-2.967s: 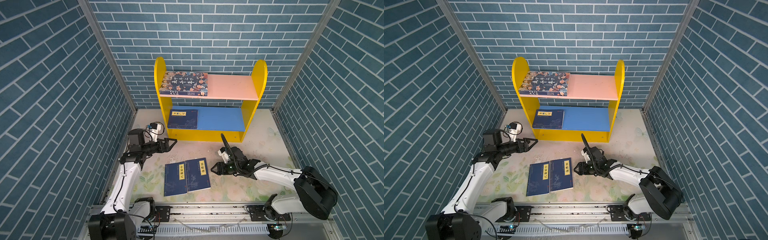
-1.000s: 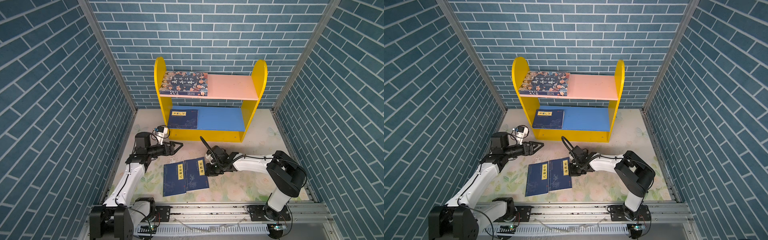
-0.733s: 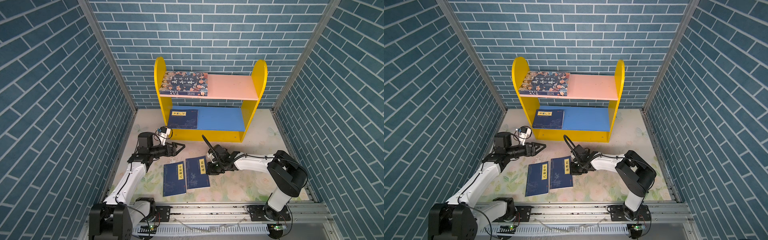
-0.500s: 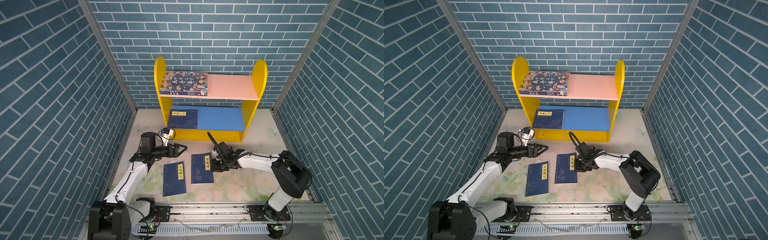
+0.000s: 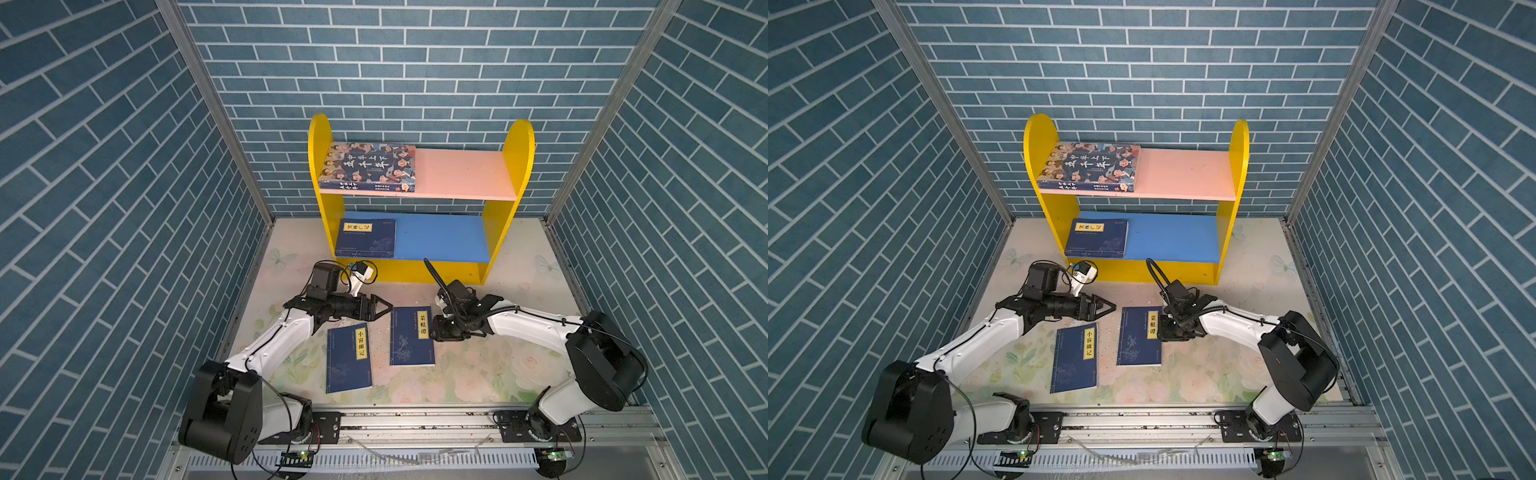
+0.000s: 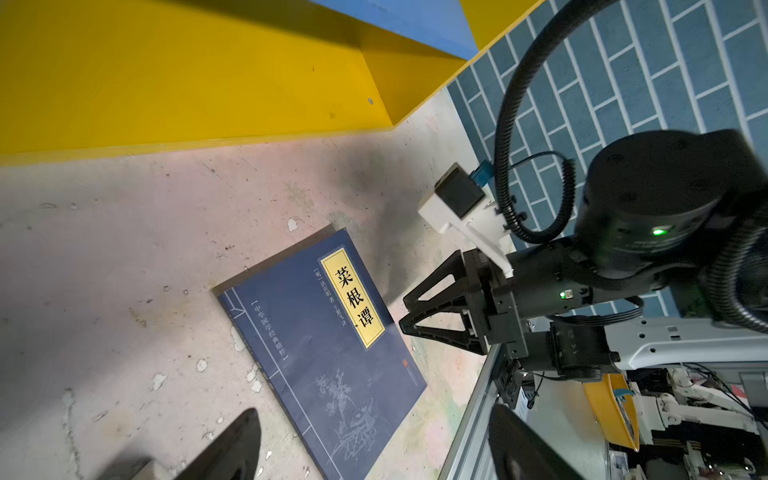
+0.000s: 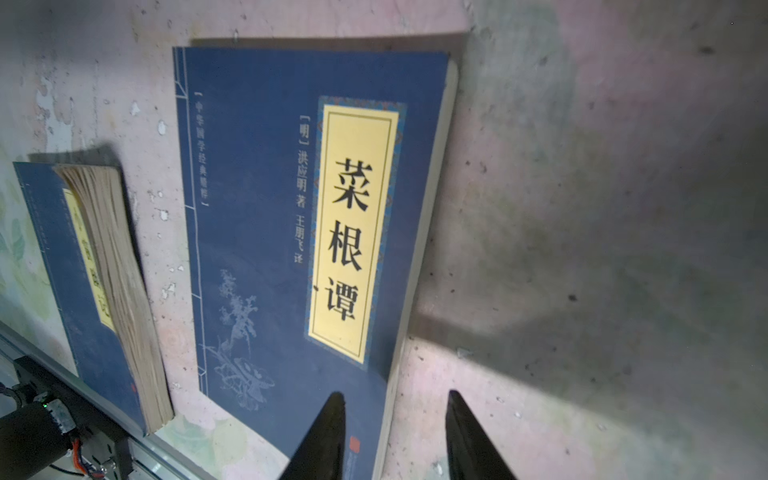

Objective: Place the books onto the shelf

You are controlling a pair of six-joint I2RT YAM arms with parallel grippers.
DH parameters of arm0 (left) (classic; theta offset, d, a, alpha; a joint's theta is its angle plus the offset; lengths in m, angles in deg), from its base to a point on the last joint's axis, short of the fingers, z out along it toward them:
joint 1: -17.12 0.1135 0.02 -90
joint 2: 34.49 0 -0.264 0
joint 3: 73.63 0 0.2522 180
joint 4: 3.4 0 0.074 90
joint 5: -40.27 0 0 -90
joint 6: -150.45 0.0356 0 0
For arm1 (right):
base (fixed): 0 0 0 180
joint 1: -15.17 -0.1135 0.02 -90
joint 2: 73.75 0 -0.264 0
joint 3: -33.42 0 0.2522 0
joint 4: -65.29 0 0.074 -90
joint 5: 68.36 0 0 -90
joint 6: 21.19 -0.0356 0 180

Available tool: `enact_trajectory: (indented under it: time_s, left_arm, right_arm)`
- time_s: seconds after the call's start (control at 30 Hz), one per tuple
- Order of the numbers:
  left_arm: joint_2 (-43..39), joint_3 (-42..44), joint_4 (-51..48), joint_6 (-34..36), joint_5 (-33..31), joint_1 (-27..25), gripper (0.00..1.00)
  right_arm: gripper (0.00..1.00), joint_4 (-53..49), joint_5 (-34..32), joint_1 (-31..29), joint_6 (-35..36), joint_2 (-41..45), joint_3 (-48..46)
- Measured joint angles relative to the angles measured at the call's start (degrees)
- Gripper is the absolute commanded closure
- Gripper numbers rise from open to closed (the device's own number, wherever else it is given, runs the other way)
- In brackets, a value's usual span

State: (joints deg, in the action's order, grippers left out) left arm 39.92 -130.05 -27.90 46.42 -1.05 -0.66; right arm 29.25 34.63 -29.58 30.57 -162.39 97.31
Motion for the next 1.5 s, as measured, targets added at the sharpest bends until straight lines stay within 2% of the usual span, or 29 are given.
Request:
enact_trajectory:
  time_s: [0.2, 0.5, 0.6, 0.73, 0.97, 1.5]
  left_arm:
    - [6.73, 0.20, 0.63, -1.16, -3.89, -4.90, 0.14]
    - [7.82, 3.13, 2.89, -3.56, -7.10, -6.03, 0.11]
    - [8.57, 4.00, 2.93, -3.69, -7.17, -6.54, 0.11]
    - [8.85, 4.72, 3.32, -3.89, -7.30, -7.04, 0.05]
    - [10.82, 5.66, 5.49, -4.61, -5.88, -7.52, 0.03]
    - [13.70, 5.81, 5.81, -3.34, -4.20, -10.54, 0.07]
  right_arm:
    - [0.50, 3.32, 1.53, 0.33, -1.44, 2.56, -3.13]
    - [0.51, 9.60, 6.32, 1.31, -5.03, 4.44, -10.40]
    - [0.52, 12.57, 8.15, 1.64, -5.99, 4.44, -11.80]
    - [0.54, 15.67, 10.23, 2.08, -7.08, 4.35, -13.00]
    - [0.54, 18.16, 10.82, 2.16, -8.26, 4.31, -13.84]
    - [0.52, 18.08, 12.09, 3.10, -8.46, 3.72, -14.80]
